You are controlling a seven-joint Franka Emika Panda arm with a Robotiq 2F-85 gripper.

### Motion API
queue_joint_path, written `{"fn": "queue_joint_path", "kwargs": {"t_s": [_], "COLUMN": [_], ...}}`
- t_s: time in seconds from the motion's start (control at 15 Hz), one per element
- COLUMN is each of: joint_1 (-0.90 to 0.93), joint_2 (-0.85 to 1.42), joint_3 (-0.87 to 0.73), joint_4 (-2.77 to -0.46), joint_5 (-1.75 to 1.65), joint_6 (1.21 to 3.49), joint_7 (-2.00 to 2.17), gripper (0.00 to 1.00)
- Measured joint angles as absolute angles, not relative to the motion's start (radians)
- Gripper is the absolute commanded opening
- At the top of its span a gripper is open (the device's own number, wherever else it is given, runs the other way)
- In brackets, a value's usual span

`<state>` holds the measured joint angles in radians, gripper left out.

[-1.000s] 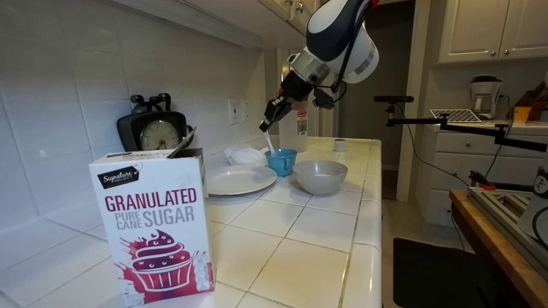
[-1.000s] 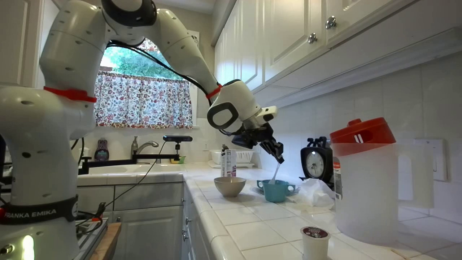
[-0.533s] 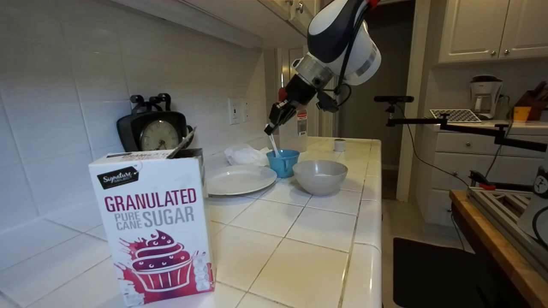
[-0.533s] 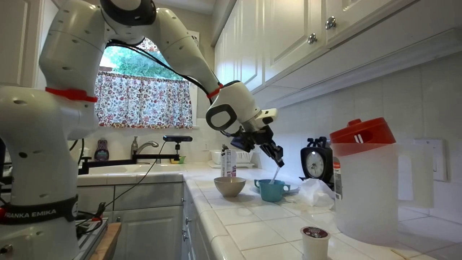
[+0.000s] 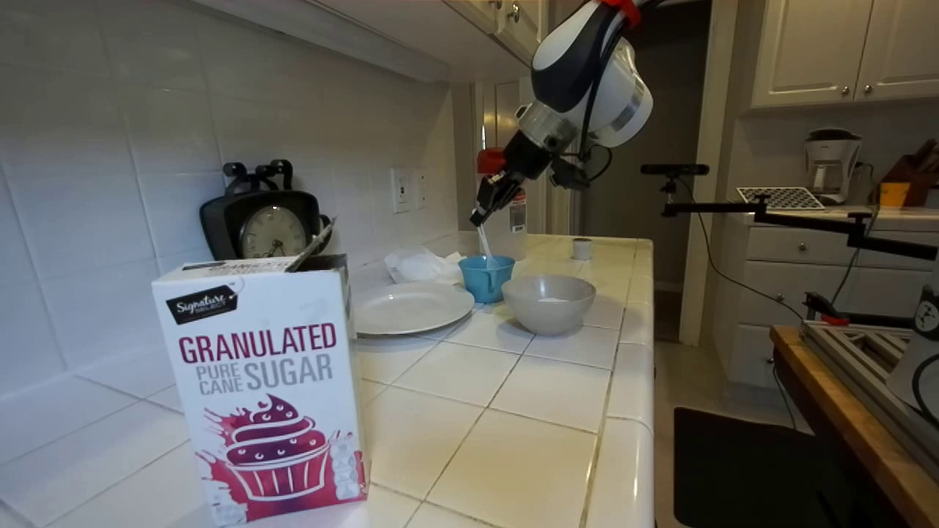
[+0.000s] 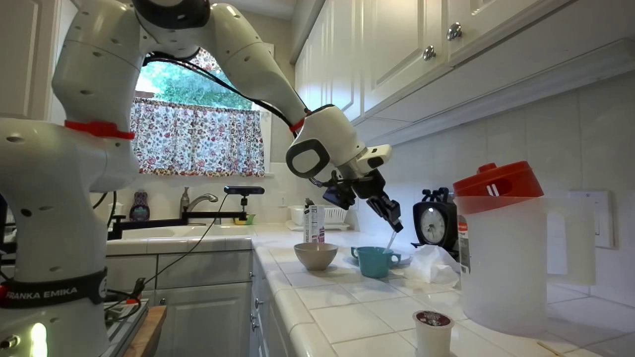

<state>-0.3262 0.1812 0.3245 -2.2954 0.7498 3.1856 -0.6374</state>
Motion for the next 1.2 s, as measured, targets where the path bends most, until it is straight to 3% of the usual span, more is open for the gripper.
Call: {"fn": "queue_joint_path", "kwargs": {"t_s": [0.6,1.2], "joint_1": [-0.378,-0.561], "joint_2": [0.186,0.235], "joint_3": [0.413,0.631], "joint_4": [-2.288,-2.264], "joint_5": [0.759,0.939], "joint_6": [3.186,3.196], "joint_7": [-0.637,-0.732], "gripper": [0.01,0.01]}}
